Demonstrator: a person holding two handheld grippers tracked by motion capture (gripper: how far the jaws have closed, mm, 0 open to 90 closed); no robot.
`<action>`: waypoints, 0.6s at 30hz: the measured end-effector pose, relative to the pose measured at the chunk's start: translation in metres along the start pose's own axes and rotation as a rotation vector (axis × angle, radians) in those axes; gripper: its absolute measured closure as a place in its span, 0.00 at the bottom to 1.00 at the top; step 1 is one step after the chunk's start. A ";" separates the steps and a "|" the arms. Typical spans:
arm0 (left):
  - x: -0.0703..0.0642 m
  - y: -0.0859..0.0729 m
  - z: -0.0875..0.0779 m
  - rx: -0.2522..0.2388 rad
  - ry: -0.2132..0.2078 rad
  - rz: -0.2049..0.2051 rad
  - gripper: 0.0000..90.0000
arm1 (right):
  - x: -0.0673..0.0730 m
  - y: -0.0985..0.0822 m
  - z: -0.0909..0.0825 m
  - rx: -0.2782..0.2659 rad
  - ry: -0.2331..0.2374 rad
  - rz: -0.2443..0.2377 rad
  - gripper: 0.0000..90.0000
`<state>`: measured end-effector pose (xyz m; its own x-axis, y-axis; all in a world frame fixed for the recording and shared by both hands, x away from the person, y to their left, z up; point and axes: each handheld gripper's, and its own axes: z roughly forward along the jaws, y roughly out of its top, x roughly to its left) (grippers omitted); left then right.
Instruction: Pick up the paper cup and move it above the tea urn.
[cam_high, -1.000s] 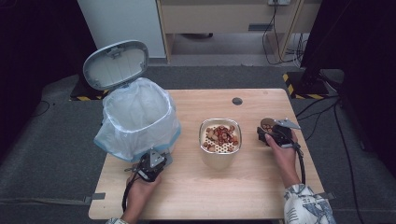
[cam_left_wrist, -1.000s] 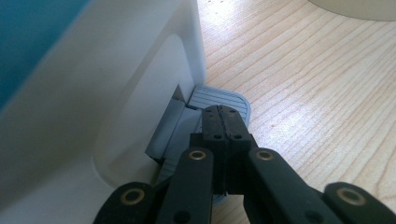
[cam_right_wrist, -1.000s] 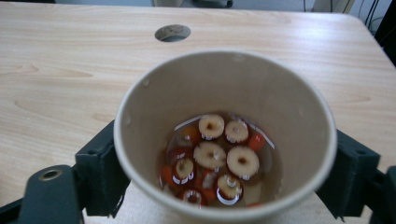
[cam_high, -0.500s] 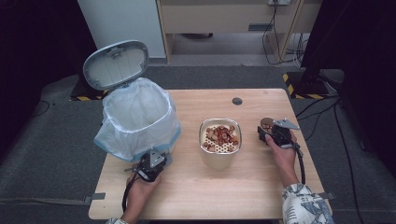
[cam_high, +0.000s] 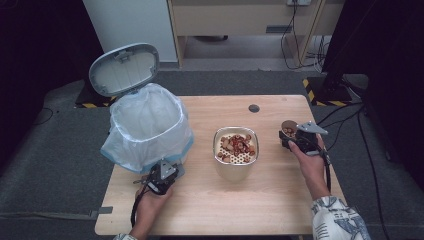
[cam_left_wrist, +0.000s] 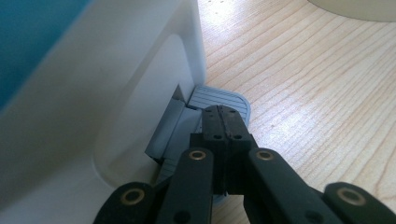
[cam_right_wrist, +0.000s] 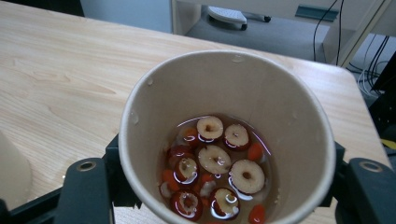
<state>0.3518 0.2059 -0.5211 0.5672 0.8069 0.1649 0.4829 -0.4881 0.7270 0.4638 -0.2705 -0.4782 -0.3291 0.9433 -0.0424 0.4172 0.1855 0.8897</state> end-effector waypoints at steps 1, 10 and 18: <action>0.000 0.000 0.000 0.000 0.000 0.000 0.99 | -0.001 0.002 -0.002 0.000 0.003 -0.003 0.36; 0.000 0.000 0.000 -0.002 -0.003 -0.006 0.99 | -0.004 0.018 -0.012 -0.017 0.018 -0.012 0.36; 0.000 0.000 0.000 -0.002 0.000 -0.004 0.99 | -0.004 0.026 -0.017 -0.014 0.034 -0.016 0.36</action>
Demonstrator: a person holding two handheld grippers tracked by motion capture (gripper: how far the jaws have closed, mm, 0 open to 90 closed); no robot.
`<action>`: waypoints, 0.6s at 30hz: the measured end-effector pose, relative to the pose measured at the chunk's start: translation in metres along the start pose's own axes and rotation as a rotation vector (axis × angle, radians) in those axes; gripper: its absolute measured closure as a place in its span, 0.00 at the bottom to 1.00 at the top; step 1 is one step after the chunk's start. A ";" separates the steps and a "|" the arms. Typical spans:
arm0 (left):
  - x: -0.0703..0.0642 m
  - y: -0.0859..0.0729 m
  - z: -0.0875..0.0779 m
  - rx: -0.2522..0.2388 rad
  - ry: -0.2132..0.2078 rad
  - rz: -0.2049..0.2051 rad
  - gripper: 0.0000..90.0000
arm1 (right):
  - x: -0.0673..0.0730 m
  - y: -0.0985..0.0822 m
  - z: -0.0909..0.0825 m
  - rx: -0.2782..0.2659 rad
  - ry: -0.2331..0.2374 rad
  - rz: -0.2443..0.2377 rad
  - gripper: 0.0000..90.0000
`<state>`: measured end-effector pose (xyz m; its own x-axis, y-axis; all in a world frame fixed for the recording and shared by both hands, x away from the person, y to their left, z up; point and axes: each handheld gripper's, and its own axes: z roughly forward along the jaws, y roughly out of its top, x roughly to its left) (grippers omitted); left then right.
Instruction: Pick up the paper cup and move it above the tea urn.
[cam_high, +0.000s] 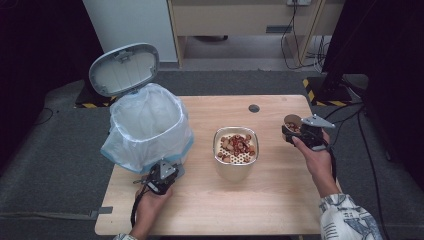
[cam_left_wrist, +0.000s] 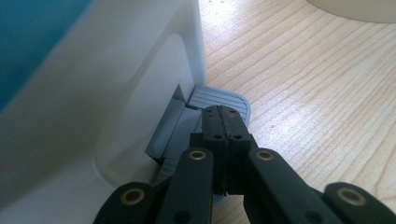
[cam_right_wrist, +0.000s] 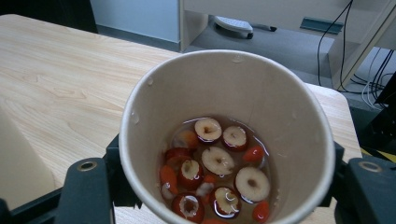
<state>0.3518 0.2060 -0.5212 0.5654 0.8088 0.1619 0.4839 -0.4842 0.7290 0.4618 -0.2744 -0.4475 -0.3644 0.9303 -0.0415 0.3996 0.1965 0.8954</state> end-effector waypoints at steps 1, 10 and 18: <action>0.000 0.000 0.000 0.001 0.000 0.000 0.99 | 0.000 0.002 -0.001 -0.001 0.003 -0.003 0.36; 0.000 0.000 0.000 0.001 0.001 0.001 0.99 | -0.001 0.016 -0.009 -0.004 0.010 -0.028 0.36; 0.000 0.000 0.000 0.001 0.001 0.001 0.99 | -0.006 0.033 -0.018 -0.005 0.011 -0.068 0.37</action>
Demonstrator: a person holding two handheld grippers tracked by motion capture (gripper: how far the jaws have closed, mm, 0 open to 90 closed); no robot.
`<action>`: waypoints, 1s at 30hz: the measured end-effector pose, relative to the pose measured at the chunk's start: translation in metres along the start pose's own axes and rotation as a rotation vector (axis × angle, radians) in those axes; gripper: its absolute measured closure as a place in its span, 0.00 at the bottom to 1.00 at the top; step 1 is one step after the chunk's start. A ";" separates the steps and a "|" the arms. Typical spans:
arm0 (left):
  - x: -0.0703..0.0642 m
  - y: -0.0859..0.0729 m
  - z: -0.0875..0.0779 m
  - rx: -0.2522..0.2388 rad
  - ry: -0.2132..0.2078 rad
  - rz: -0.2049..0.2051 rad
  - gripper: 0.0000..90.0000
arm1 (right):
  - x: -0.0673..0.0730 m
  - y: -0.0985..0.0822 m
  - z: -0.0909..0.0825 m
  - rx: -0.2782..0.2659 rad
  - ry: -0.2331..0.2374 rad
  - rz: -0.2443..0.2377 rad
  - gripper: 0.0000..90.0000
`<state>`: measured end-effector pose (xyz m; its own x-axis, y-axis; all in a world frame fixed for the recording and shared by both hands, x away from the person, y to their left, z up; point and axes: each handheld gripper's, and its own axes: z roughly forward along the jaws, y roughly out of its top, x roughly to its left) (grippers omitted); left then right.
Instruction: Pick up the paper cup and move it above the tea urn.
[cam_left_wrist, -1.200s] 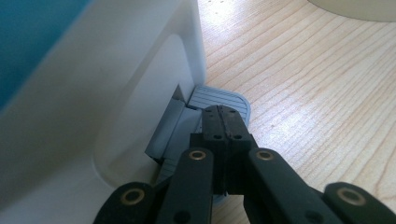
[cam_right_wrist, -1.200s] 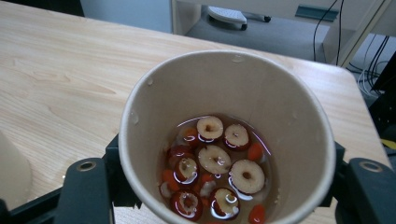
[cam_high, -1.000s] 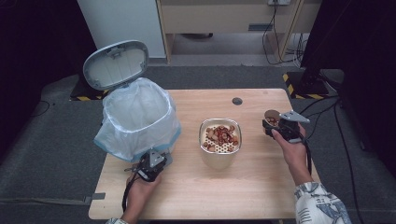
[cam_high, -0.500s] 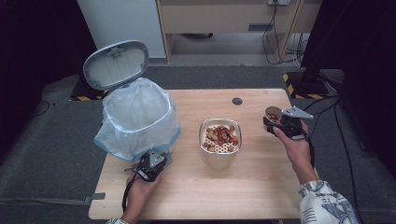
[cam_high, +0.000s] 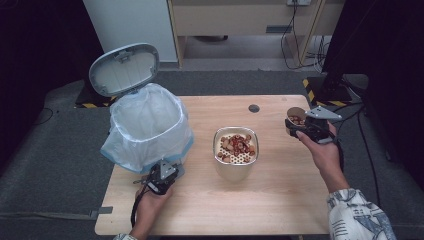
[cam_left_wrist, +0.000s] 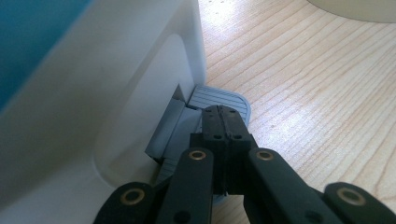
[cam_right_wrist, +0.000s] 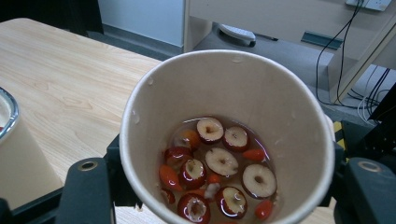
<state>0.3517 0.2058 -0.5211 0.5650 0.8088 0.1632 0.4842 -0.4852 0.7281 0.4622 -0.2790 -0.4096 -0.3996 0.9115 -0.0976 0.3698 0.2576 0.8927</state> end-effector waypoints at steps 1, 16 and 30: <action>0.000 0.000 0.000 0.000 0.000 0.000 0.99 | -0.001 0.001 -0.001 0.002 -0.003 -0.006 0.37; 0.000 0.000 0.000 0.001 0.000 -0.001 0.99 | -0.009 0.029 -0.009 -0.014 0.023 -0.052 0.37; -0.001 0.000 0.000 0.000 0.006 -0.001 0.99 | -0.019 0.056 0.001 -0.048 0.137 -0.135 0.38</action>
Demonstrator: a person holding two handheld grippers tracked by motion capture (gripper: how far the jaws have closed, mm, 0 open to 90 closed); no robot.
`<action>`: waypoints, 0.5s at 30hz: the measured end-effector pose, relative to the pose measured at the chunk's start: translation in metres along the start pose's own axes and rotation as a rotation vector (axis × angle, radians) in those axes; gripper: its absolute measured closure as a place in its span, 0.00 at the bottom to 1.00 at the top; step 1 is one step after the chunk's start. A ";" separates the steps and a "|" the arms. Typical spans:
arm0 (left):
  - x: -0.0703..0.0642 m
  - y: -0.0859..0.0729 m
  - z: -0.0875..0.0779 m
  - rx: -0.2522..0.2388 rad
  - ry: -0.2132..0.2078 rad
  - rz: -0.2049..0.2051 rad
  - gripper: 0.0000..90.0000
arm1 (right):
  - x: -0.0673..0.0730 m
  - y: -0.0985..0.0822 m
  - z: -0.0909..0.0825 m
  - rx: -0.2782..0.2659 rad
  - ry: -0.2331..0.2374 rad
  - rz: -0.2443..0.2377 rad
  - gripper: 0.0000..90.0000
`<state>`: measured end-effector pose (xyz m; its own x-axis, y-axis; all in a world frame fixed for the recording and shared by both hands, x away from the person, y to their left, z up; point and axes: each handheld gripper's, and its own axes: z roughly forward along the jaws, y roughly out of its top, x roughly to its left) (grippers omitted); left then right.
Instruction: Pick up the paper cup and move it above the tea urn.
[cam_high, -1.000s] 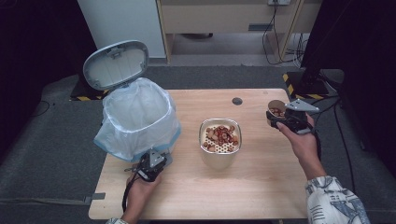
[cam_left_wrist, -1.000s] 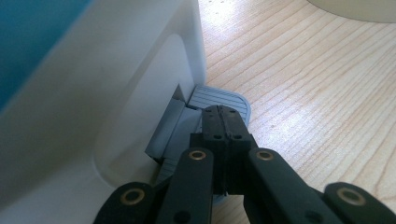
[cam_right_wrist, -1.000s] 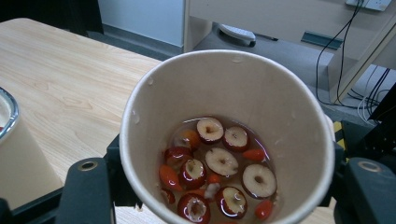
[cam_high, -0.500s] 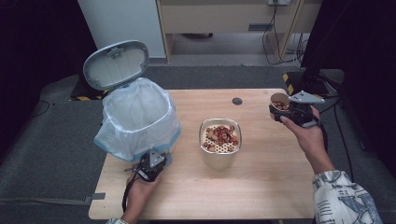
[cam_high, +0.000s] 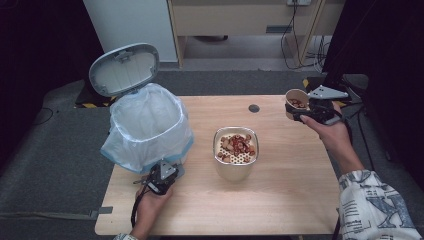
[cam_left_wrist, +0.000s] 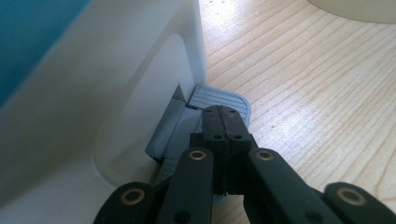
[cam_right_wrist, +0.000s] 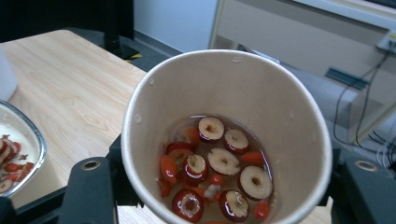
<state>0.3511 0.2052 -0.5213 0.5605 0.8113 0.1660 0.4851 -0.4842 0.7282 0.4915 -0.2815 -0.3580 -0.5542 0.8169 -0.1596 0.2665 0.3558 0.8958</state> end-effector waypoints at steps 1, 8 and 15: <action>0.000 0.000 0.000 0.000 -0.001 -0.001 0.99 | 0.000 0.002 0.001 0.001 0.005 -0.008 0.38; -0.001 0.000 0.000 0.001 0.005 0.004 0.99 | -0.002 0.014 0.005 -0.001 0.037 -0.060 0.39; -0.002 0.001 0.000 0.004 0.014 0.008 0.99 | 0.003 0.032 0.007 -0.008 0.068 -0.116 0.39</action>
<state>0.3502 0.2030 -0.5213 0.5553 0.8117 0.1813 0.4831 -0.4922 0.7241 0.5037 -0.2647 -0.3329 -0.6332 0.7379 -0.2336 0.1914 0.4418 0.8765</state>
